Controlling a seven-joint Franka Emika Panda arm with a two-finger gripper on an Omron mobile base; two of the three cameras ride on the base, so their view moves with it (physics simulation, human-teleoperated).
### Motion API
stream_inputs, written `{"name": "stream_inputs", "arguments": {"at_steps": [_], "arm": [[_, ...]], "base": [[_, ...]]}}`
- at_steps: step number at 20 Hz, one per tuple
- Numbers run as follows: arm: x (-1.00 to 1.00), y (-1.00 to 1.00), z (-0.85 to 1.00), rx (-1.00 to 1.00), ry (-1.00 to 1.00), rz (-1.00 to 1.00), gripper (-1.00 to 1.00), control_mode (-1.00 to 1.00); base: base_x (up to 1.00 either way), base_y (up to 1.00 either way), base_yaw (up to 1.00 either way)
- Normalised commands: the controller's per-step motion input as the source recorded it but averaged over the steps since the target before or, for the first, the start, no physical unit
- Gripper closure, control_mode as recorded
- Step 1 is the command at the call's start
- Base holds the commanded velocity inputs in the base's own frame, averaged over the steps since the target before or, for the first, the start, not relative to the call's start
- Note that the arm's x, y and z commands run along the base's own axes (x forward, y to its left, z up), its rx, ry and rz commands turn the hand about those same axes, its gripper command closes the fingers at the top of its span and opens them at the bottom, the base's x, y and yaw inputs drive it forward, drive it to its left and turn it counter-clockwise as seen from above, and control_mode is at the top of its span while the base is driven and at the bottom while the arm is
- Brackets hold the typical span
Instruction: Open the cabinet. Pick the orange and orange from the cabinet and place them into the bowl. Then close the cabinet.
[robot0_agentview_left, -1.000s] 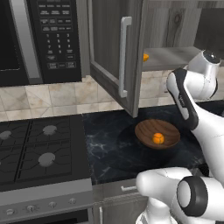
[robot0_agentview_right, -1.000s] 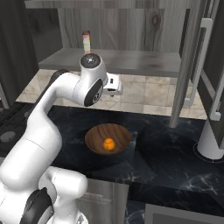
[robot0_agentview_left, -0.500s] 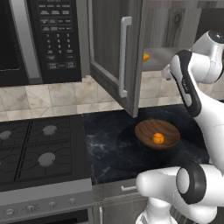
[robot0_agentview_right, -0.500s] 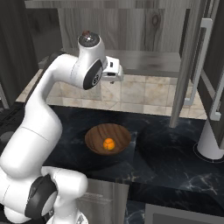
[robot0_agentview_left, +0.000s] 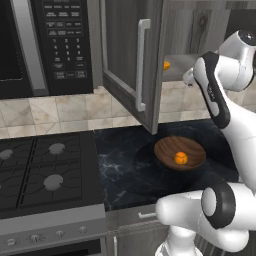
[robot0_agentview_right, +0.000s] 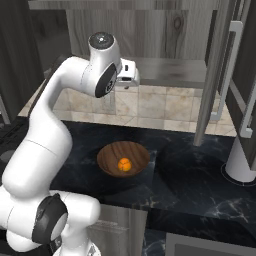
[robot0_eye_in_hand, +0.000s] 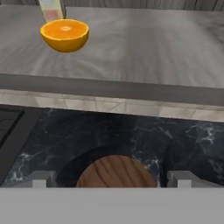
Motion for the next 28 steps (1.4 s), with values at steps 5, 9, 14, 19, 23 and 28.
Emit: {"name": "stream_inputs", "arguments": {"at_steps": [5, 9, 14, 19, 23, 28], "arm": [[0.32, 0.14, 0.0, 0.0, -0.11, 0.03, -1.0, -1.0], [0.34, 0.11, 0.0, 0.0, -0.13, 0.02, -1.0, -1.0], [0.33, 0.11, 0.21, 0.0, -0.05, 0.0, -1.0, -1.0], [0.44, 0.15, 0.18, 0.0, 0.0, 0.0, -1.0, -1.0], [0.52, 0.1, 0.01, 0.0, 0.02, 0.0, -1.0, -1.0], [0.59, 0.13, 0.0, 0.0, 0.04, 0.0, -1.0, -1.0]], "base": [[0.0, 0.0, 0.0], [0.0, 0.0, 0.0], [0.0, 0.0, 0.0], [0.0, 0.0, 0.0], [0.0, 0.0, 0.0], [0.0, 0.0, 0.0]]}}
